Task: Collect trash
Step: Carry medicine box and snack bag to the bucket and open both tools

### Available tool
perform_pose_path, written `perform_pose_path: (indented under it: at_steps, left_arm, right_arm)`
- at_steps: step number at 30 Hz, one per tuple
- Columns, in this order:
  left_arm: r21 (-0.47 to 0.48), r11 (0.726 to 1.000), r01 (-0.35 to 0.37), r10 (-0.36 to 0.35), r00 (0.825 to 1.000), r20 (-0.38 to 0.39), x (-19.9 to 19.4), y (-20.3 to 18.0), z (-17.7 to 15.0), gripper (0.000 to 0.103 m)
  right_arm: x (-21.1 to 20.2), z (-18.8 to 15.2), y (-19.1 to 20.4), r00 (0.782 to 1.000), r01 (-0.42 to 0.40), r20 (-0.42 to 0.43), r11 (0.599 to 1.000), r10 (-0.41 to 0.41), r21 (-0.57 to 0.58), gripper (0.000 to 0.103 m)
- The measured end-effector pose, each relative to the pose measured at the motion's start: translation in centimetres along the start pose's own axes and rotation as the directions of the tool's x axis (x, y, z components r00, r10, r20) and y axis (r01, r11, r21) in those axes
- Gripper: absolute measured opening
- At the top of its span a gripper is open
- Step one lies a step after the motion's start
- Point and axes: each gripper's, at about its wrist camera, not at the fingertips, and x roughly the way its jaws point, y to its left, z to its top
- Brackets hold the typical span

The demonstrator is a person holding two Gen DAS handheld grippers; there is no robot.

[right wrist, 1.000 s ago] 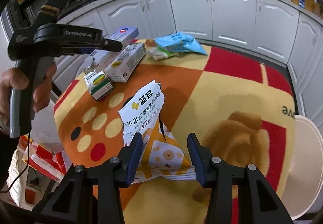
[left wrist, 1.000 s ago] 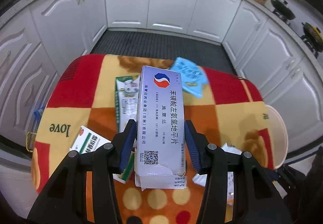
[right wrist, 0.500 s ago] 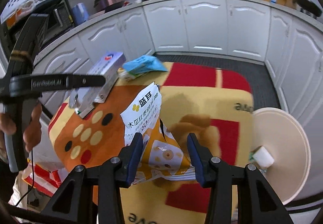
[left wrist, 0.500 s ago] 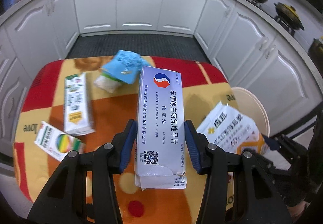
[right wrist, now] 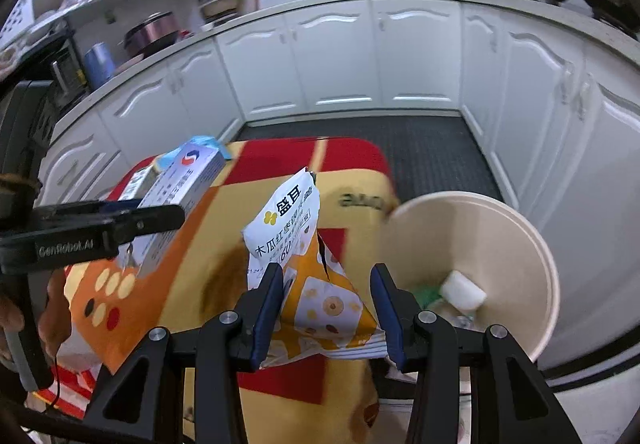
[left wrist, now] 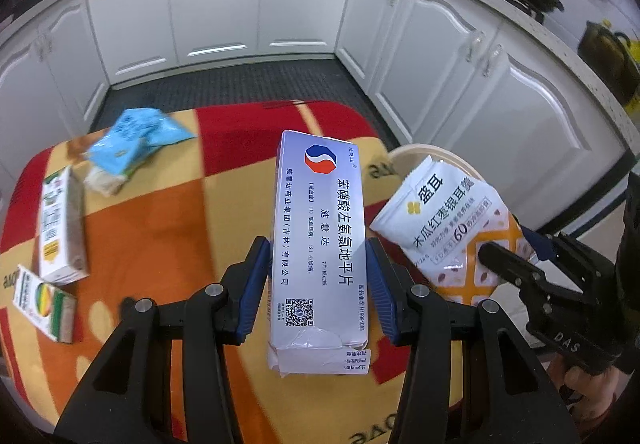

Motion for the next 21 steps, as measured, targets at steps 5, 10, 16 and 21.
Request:
perform_pose_path:
  at_steps: [5, 10, 16, 21]
  left_arm:
    - [0.030, 0.999, 0.029, -0.028, 0.999, -0.017, 1.4, -2.4, 0.3, 0.046]
    - [0.046, 0.996, 0.076, -0.074, 0.997, -0.038, 3.0, -4.7, 0.8, 0.046]
    - [0.072, 0.992, 0.105, -0.100, 0.993, -0.065, 5.1, -7.6, 1.1, 0.046]
    - [0.065, 0.991, 0.119, -0.112, 0.989, -0.098, 7.0, -8.8, 1.0, 0.046]
  right_arm:
    - [-0.7, -0.4, -2.7, 0.999, 0.046, 0.010, 0.998, -0.046, 0.049, 0.044]
    - [-1.1, -0.8, -5.0, 0.996, 0.089, 0.017, 0.992, -0.091, 0.095, 0.044]
    - [-1.0, -1.4, -7.6, 0.990, 0.140, 0.002, 0.979, -0.142, 0.146, 0.043]
    - [0.3, -2.3, -9.5, 0.986, 0.168, -0.037, 0.968, -0.164, 0.188, 0.042]
